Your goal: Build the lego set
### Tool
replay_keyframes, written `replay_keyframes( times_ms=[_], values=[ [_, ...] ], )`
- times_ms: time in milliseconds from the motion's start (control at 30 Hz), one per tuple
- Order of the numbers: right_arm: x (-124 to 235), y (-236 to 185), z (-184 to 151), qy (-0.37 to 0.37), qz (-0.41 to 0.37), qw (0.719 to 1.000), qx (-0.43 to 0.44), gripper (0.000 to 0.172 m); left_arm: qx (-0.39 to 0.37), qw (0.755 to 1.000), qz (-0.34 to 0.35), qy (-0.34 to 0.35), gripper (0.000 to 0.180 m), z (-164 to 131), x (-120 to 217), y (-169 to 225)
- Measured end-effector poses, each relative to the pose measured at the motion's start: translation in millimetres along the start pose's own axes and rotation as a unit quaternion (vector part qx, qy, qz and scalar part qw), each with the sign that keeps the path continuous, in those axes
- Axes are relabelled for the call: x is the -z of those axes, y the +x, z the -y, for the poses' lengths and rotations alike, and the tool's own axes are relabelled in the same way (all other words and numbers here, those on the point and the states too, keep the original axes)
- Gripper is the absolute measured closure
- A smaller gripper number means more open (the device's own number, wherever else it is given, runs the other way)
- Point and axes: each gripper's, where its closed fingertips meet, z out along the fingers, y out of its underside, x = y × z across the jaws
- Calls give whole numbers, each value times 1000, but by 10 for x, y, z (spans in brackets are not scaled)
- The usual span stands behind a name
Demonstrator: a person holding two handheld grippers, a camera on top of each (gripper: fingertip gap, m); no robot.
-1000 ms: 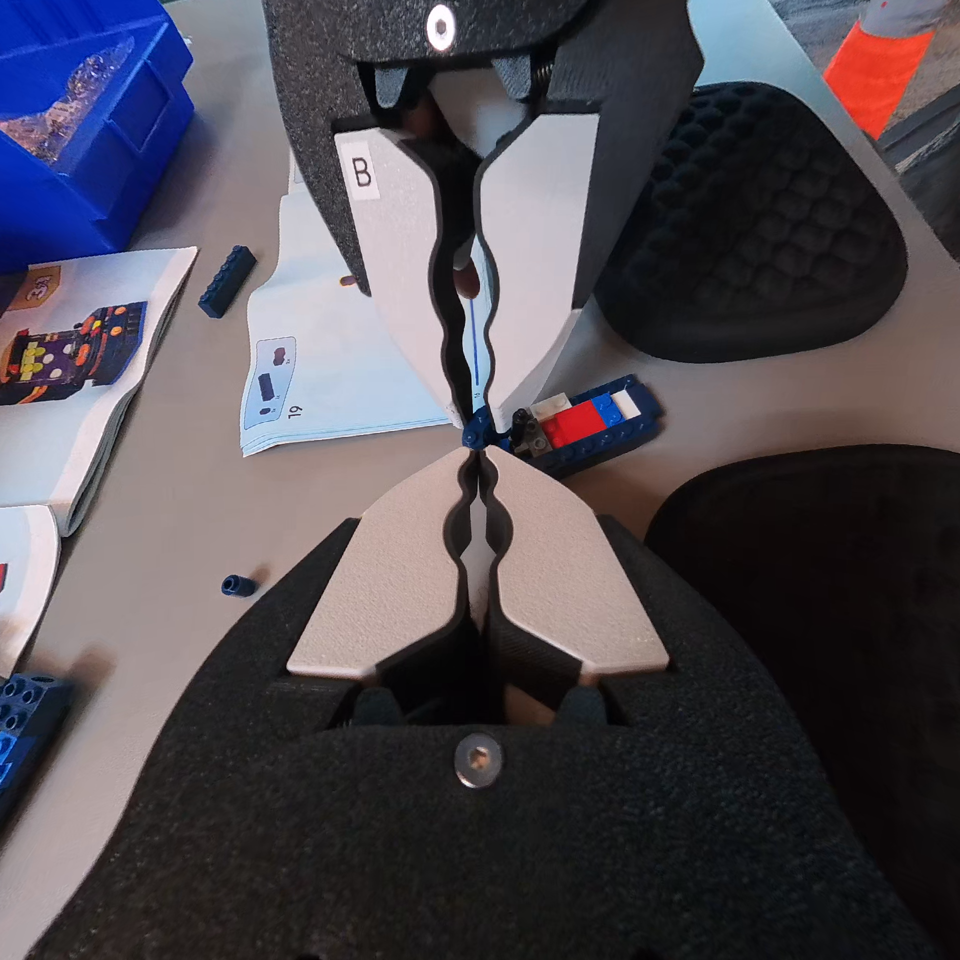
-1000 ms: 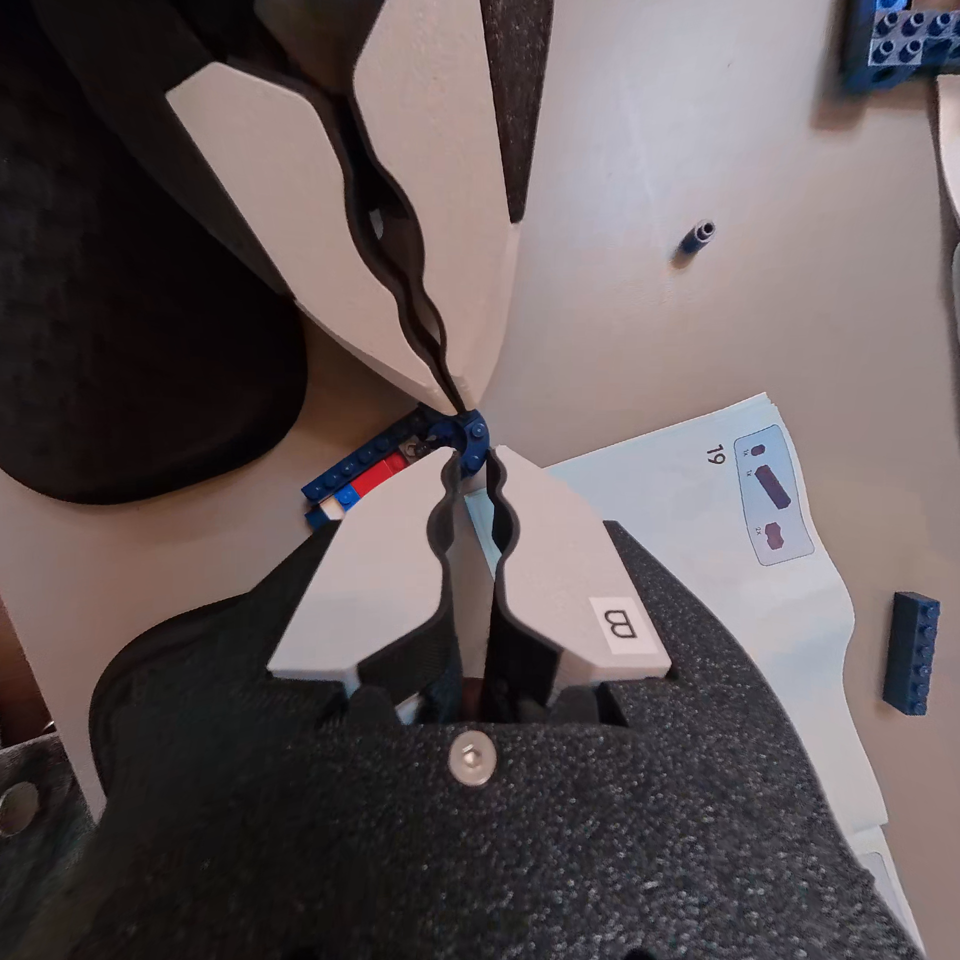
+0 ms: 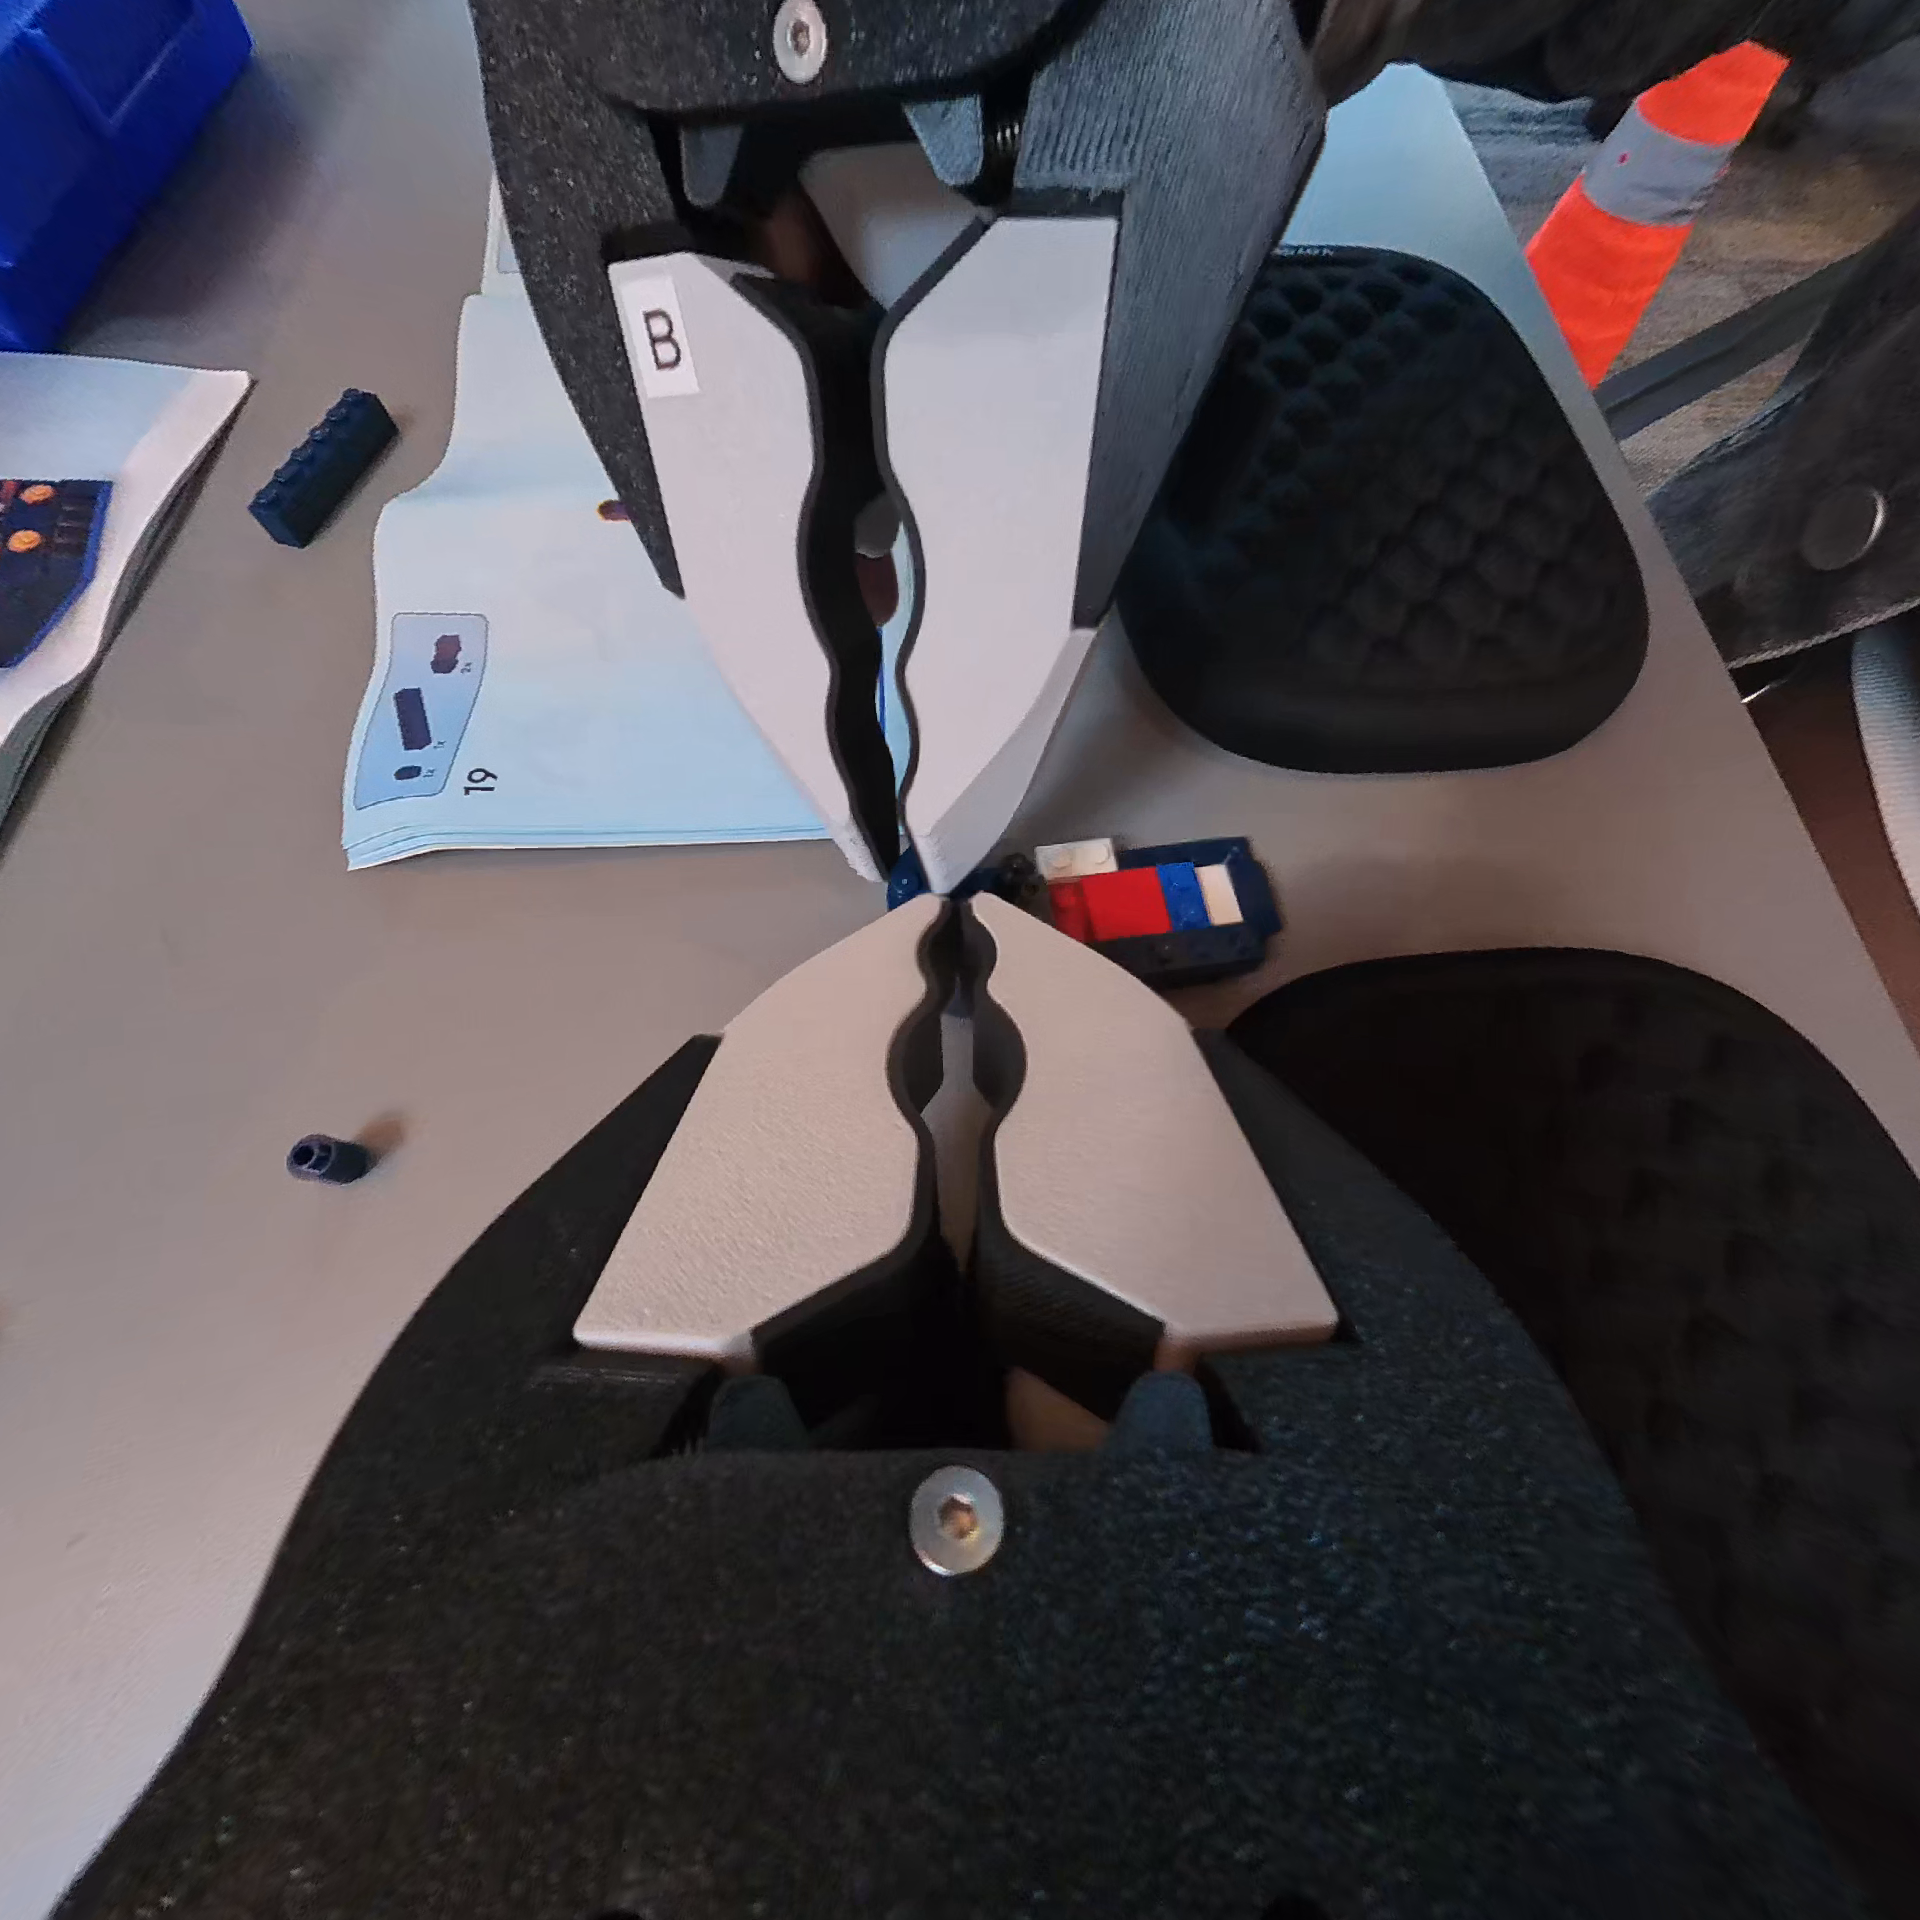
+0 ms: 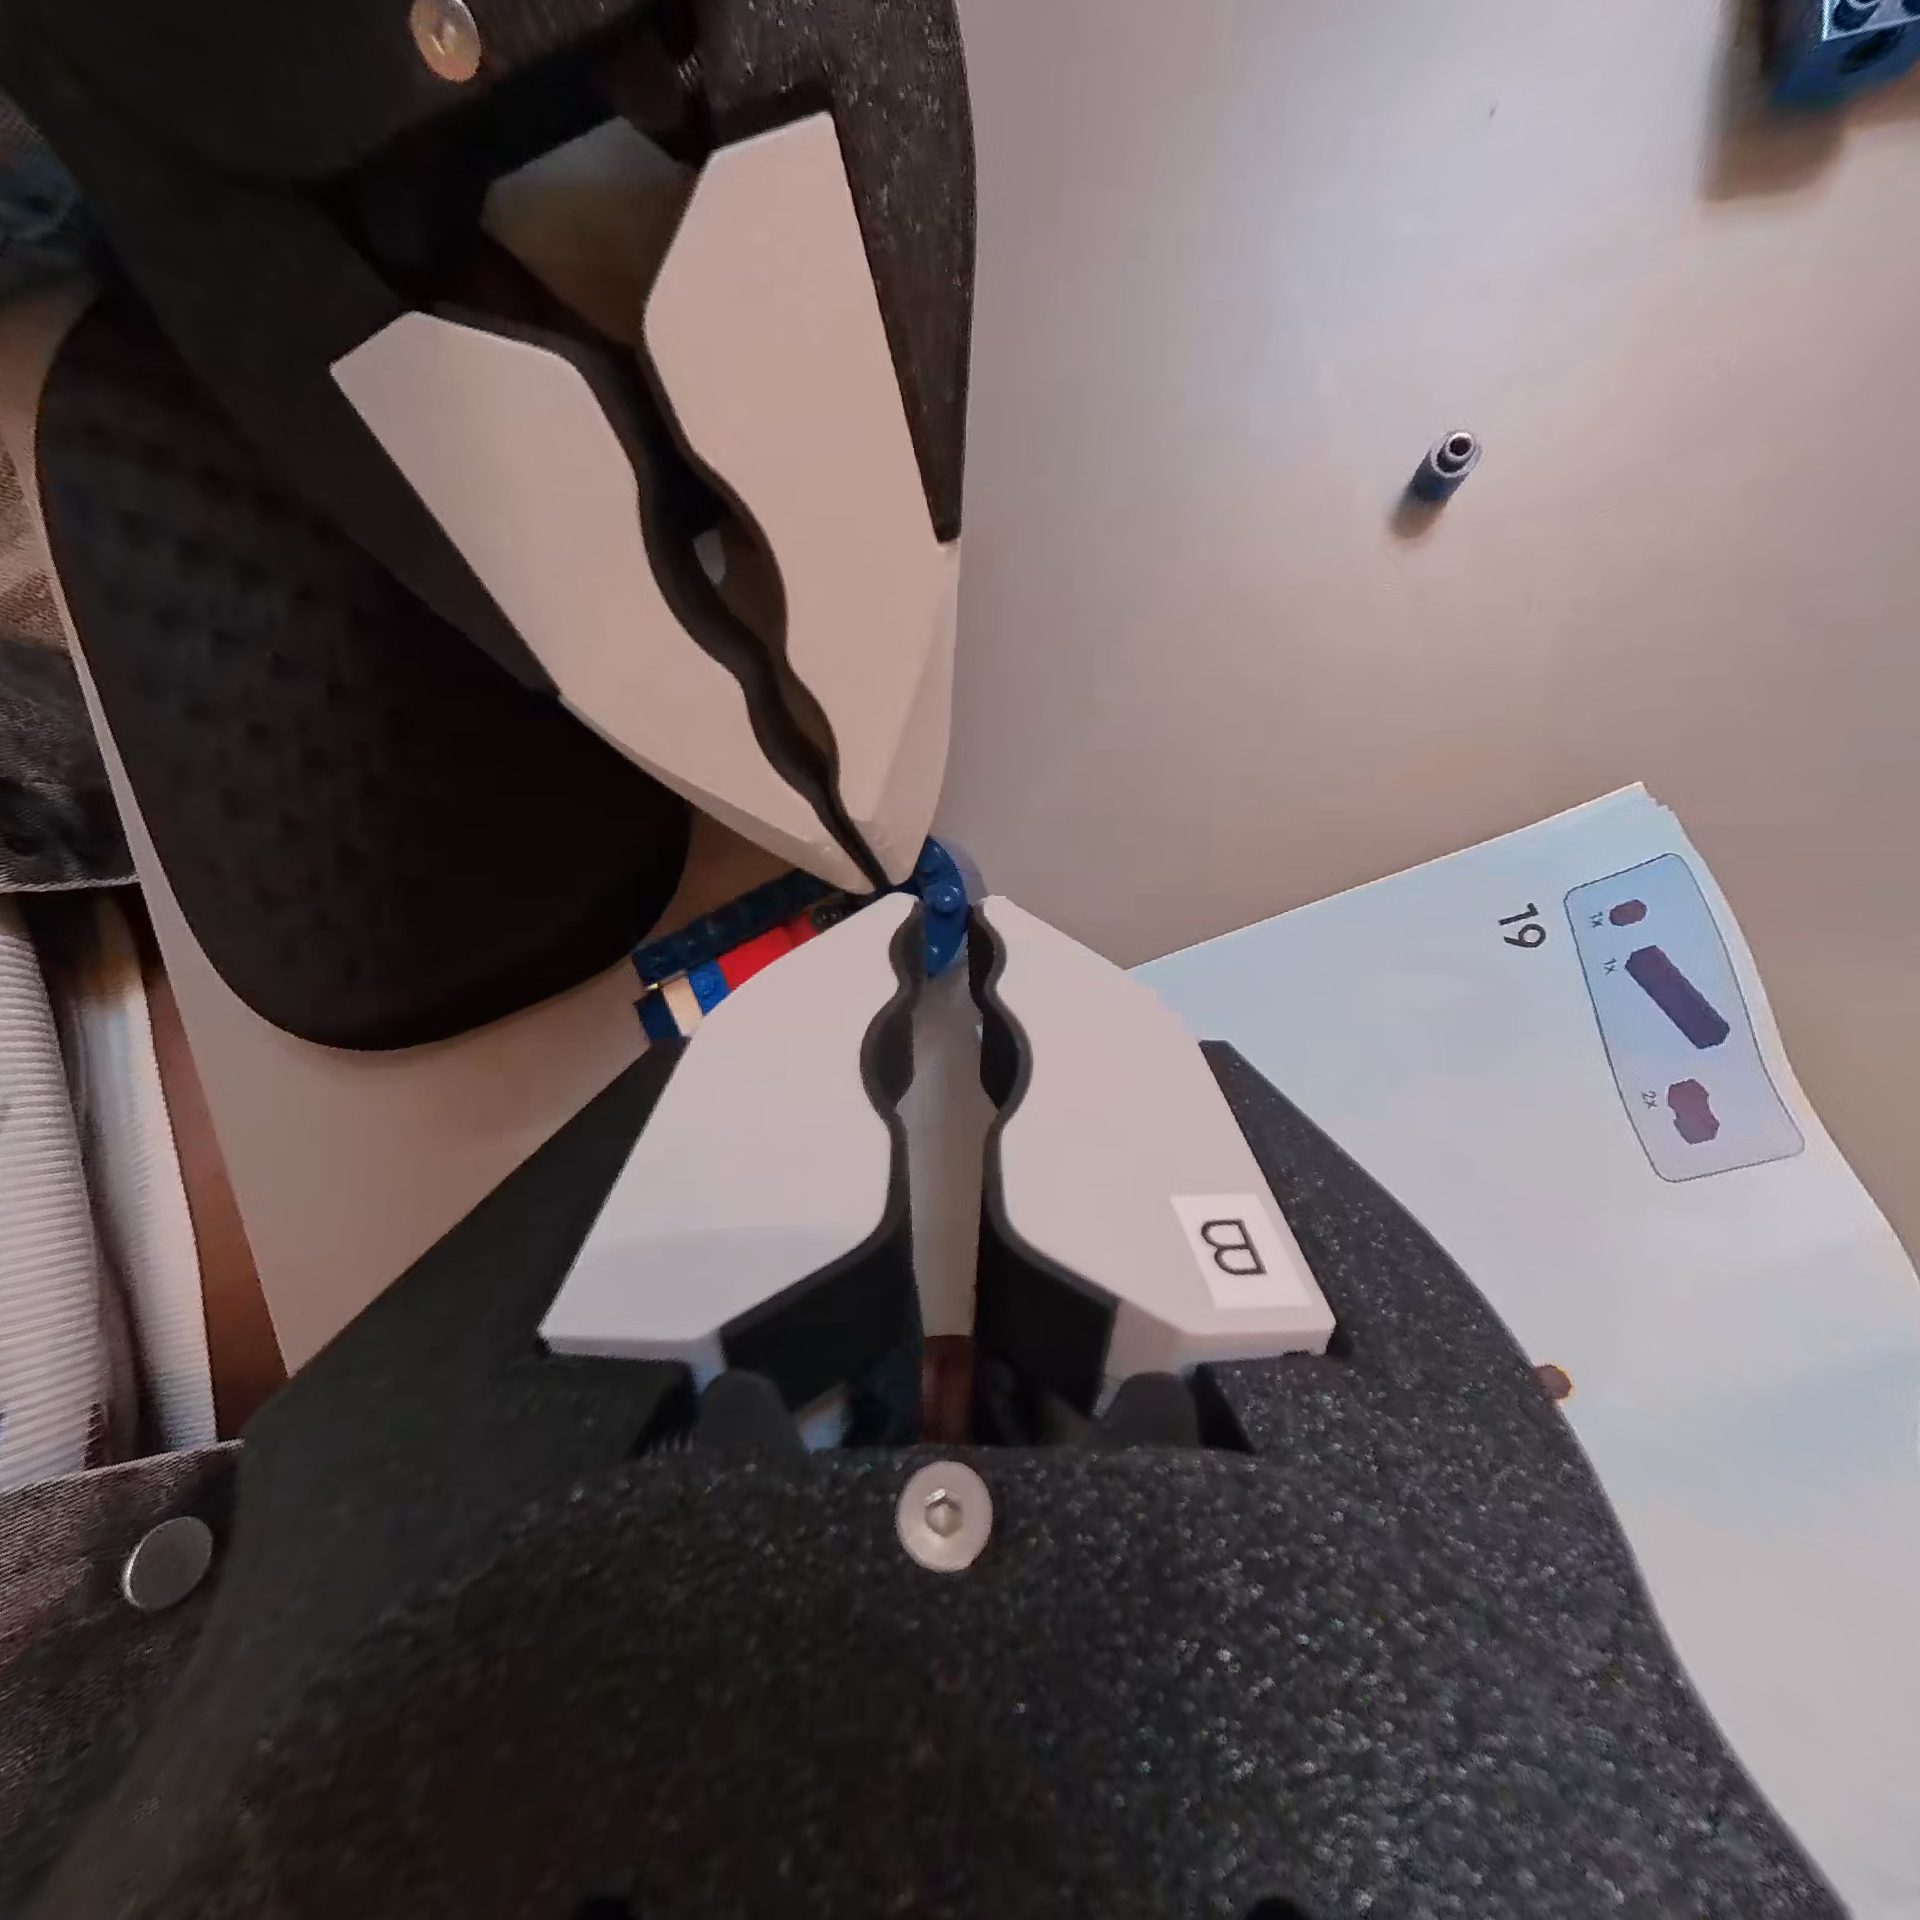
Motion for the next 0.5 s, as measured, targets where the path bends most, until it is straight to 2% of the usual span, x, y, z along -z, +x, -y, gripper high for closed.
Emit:
replay_keyframes(
  times_ms=[200, 300, 400, 500],
  values=[
    [-21, -27, 12, 1, -6, 1000, 2, 165, 4, 1000, -17, -6, 180, -9, -1, 42],
    [-26, -46, 21, 8, 0, 1000, -3, 165, 18, 1000, 2, 22, 180, 118, 129, -34],
    [-24, -45, 22, 10, -5, 1000, -4, 165, 33, 998, 47, -10, 176, 63, 231, -155],
    [-25, -44, 22, 5, -17, 1000, 3, 165, 49, 997, 30, -57, 176, -63, 126, -68]
  ],
)
